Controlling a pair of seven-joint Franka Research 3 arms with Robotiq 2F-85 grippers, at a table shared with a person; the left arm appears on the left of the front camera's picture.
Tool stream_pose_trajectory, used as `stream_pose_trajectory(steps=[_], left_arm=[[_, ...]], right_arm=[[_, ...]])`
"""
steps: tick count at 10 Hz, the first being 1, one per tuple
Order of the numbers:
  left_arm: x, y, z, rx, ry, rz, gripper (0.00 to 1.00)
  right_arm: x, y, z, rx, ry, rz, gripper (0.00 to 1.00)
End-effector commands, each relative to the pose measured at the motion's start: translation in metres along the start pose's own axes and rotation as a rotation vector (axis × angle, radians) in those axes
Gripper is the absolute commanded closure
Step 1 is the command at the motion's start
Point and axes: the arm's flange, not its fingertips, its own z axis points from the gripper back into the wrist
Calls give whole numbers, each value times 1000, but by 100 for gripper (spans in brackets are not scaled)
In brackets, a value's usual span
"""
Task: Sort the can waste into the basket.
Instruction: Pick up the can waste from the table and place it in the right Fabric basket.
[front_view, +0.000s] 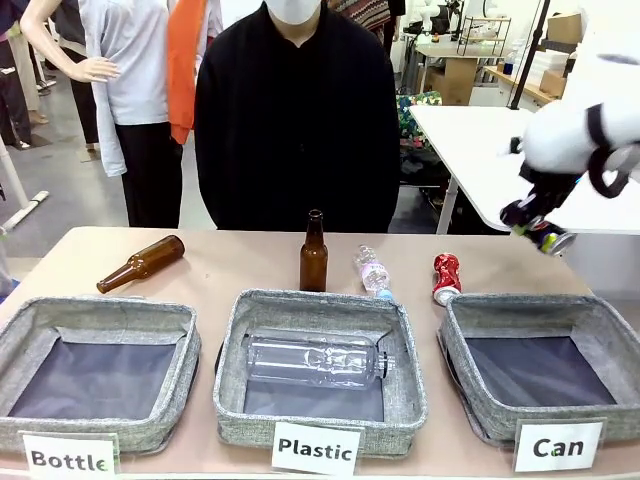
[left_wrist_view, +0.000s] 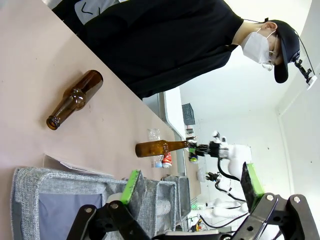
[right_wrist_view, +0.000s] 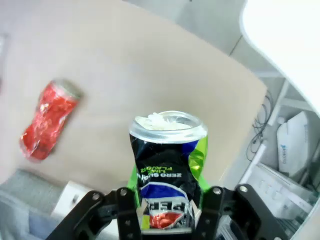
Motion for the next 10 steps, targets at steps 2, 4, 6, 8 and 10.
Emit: stream_pose_trajectory(steps=[2,4,6,8,10], left_arm=[[0,-1,1,-9,7,-9,0],[0,-1,1,-9,7,-9,0],[0,-1,1,-9,7,-9,0],[0,-1,1,-9,7,-9,0],[0,-1,1,-9,7,-9,0]], right_arm=[[-74,41,67,154,4,175,100],[-120,76,84,199,-18,445,100],[-152,106,84,235,-20,783,100],[-177,117,88,303,-54,1028,100],[-176,114,87,342,-60,1038,100]])
